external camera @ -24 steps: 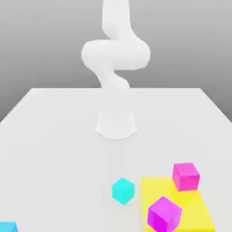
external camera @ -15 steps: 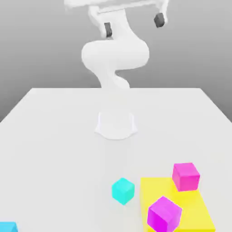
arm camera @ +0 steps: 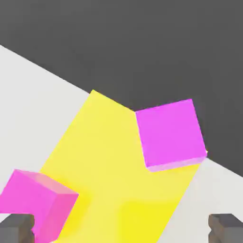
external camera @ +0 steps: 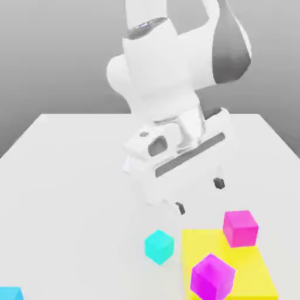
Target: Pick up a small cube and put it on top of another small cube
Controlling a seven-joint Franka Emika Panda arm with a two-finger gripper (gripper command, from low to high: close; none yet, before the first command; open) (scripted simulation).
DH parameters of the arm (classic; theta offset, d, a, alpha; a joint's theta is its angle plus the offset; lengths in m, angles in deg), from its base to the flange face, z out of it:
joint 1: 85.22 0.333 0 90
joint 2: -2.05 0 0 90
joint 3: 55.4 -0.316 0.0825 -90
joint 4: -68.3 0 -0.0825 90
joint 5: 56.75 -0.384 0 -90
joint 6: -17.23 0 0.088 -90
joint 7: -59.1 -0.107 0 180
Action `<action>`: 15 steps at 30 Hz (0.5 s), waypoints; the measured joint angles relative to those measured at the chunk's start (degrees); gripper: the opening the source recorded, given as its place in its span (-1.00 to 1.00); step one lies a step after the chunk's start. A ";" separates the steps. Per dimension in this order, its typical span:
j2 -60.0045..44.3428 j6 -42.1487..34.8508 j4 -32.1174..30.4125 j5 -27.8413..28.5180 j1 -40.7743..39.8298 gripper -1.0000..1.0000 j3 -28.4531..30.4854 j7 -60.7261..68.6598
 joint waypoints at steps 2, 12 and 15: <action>-2.23 1.98 -1.55 0.44 0.38 0.00 -0.10 1.99; -7.67 13.55 -10.10 21.49 0.56 0.00 4.13 -1.72; -9.65 15.90 -10.03 22.59 0.65 0.00 4.14 -1.65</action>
